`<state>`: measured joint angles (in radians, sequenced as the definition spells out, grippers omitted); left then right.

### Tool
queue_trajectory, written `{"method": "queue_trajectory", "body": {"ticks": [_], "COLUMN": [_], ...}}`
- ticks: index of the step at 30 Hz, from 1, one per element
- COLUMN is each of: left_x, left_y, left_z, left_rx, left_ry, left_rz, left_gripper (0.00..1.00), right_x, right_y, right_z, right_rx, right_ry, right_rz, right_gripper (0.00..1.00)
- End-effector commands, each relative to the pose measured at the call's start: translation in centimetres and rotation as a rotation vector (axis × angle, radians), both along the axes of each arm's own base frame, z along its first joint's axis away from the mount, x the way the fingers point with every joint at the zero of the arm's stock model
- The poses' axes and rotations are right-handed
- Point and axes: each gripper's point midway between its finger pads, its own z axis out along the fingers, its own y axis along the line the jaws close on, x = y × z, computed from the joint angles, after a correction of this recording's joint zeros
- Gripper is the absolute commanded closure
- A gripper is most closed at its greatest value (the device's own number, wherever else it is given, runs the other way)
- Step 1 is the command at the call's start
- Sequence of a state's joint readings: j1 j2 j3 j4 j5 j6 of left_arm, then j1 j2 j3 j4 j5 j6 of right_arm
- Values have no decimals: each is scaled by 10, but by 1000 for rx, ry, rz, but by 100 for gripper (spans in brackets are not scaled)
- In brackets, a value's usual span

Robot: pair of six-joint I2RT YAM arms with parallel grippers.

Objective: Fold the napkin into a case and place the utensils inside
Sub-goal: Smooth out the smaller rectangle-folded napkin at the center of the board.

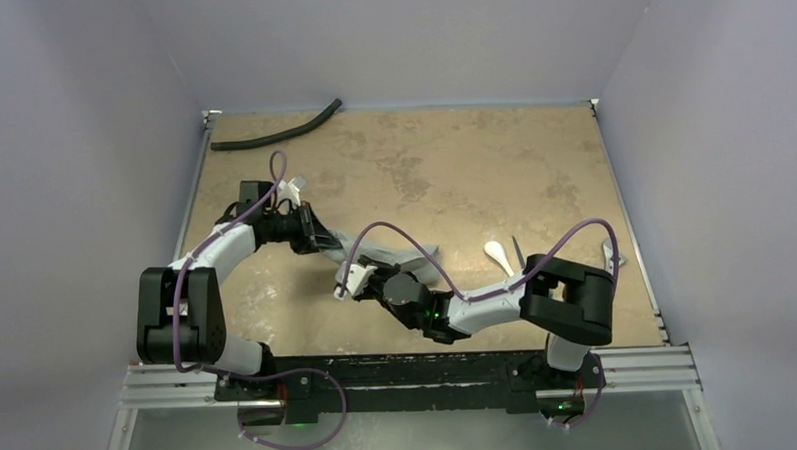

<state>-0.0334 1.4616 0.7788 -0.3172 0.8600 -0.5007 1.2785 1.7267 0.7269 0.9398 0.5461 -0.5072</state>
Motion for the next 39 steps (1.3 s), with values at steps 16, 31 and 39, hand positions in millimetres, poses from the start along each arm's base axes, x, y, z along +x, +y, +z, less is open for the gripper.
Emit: {"method": "queue_trajectory", "body": {"ticks": [16, 31, 39], "left_x": [5, 8, 4], "left_y": [-5, -2, -2], "left_z": [30, 33, 31], "left_rx": [18, 27, 31], "left_ry": [-148, -132, -131], "left_rz": [-112, -87, -109], "left_gripper": [100, 100, 100], "right_x": [-5, 9, 15], "right_y": [-41, -46, -34], "right_z": [5, -11, 15], "right_rx": [118, 3, 81], "right_ry": [146, 50, -10], "right_rz": [-11, -98, -93], "right_gripper": [38, 41, 51]}}
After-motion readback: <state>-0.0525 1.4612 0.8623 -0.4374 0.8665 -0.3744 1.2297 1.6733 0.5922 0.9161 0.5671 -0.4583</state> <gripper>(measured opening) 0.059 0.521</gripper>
